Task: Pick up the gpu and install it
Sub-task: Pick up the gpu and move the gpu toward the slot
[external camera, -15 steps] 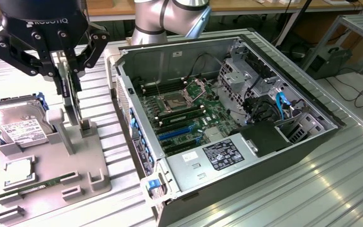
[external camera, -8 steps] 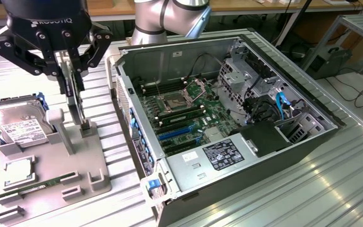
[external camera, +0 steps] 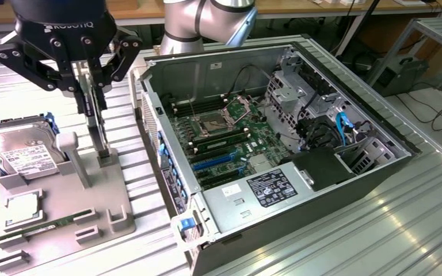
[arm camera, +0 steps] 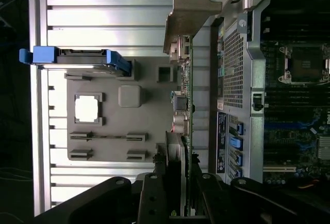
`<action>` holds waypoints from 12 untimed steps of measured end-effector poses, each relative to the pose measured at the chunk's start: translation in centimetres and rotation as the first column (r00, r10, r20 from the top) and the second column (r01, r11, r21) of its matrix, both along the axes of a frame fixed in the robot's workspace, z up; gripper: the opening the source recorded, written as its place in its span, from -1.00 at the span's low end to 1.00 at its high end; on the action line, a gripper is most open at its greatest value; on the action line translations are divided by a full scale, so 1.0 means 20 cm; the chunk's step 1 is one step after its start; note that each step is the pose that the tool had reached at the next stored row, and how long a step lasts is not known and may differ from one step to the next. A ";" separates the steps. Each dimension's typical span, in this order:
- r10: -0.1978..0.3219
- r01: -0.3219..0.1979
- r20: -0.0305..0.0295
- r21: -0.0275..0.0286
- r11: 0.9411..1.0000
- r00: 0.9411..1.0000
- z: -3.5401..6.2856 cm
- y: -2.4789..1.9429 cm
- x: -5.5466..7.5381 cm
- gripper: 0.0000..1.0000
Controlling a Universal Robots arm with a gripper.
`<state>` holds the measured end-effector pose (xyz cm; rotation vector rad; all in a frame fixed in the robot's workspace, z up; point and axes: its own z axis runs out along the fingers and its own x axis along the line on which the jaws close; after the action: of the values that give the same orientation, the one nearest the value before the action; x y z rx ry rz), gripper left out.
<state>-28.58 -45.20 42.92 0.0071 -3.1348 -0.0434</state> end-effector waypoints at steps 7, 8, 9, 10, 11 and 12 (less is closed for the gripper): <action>0.000 0.000 0.000 0.000 1.000 1.000 0.000 0.000 0.02 -0.46; 0.000 0.000 0.000 0.000 1.000 1.000 0.000 0.000 0.02 -0.46; 0.000 0.000 0.000 0.000 1.000 1.000 0.000 0.000 0.02 -0.46; 0.000 0.000 0.000 0.000 1.000 1.000 0.000 0.000 0.02 -0.46; 0.000 0.000 0.000 0.000 1.000 1.000 0.000 0.000 0.02 -0.46; 0.000 0.000 0.000 0.000 1.000 1.000 0.000 0.000 0.02 -0.46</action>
<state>-28.10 -45.20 42.92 0.0071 -3.1348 -0.0435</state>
